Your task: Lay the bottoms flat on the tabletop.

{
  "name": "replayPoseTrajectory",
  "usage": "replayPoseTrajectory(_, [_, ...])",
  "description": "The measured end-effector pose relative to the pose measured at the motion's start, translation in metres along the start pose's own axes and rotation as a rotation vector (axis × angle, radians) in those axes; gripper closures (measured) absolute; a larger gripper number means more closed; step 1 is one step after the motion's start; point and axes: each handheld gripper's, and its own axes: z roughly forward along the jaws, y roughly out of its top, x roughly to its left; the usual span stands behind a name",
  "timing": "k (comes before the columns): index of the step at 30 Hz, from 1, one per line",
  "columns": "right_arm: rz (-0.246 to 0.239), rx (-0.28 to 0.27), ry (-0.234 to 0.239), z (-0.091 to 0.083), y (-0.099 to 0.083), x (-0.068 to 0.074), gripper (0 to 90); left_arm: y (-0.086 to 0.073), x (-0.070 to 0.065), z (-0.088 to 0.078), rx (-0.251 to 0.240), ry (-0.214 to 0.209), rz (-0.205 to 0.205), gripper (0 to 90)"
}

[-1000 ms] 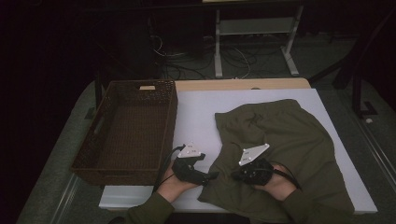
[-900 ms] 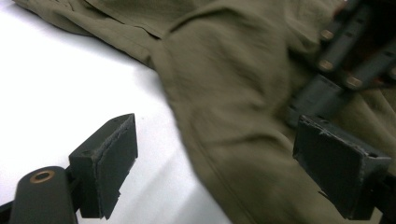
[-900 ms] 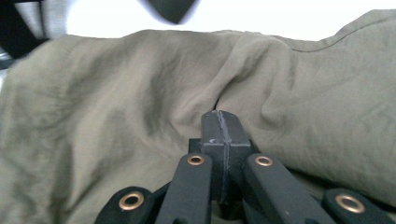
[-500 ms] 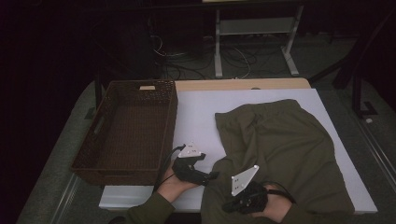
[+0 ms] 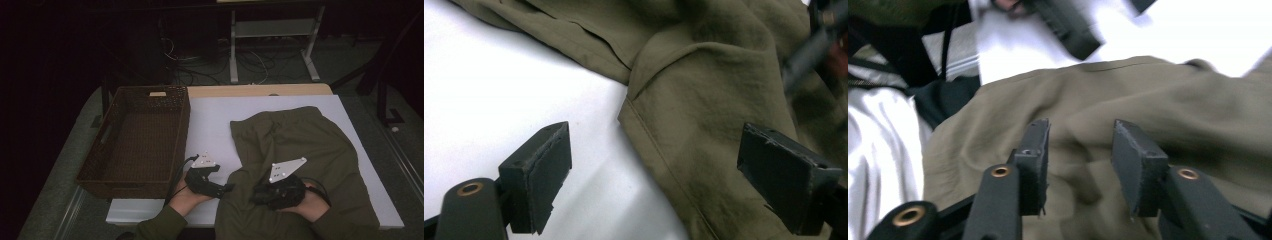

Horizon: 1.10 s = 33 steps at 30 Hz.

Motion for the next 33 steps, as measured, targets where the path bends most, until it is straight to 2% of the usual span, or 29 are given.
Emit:
replayPoseTrajectory(9, [0.06, -0.094, -0.146, -0.034, -0.016, -0.021, 35.7, 0.001, 0.001, 0.006, 0.0, 0.004, -0.024, 14.1])
replayPoseTrajectory(11, [0.083, -0.105, -0.171, -0.041, -0.02, -0.026, 31.0, 0.001, 0.001, 0.006, -0.002, 0.005, -0.03, 14.1])
replayPoseTrajectory(15, [0.161, -0.134, -0.271, -0.052, -0.032, -0.037, 26.6, 0.002, 0.003, 0.007, -0.007, 0.007, -0.035, 14.1])
replayPoseTrajectory(17, [0.177, -0.133, -0.303, -0.055, -0.036, -0.041, 20.5, 0.003, 0.004, 0.007, -0.015, 0.007, -0.044, 14.0])
replayPoseTrajectory(18, [0.178, -0.127, -0.294, -0.057, -0.038, -0.043, 14.7, 0.004, 0.005, 0.008, -0.015, 0.008, -0.048, 14.0])
replayPoseTrajectory(20, [0.177, -0.128, -0.3, -0.061, -0.041, -0.047, 14.6, 0.006, 0.007, 0.009, -0.013, 0.011, -0.051, 13.9])
replayPoseTrajectory(21, [0.189, -0.128, -0.314, -0.062, -0.042, -0.049, 15.1, 0.007, 0.008, 0.01, -0.016, 0.013, -0.054, 13.9])
replayPoseTrajectory(25, [0.236, -0.133, -0.321, -0.065, -0.046, -0.055, 14.3, 0.014, 0.011, 0.013, -0.017, 0.028, -0.053, 13.9])
replayPoseTrajectory(30, [0.251, -0.139, -0.368, -0.067, -0.051, -0.057, 14.1, 0.021, 0.016, 0.017, -0.026, 0.059, -0.057, 13.9])
replayPoseTrajectory(33, [0.254, -0.146, -0.375, -0.068, -0.054, -0.056, 14.1, 0.025, 0.02, 0.018, -0.031, 0.083, -0.063, 14.1])
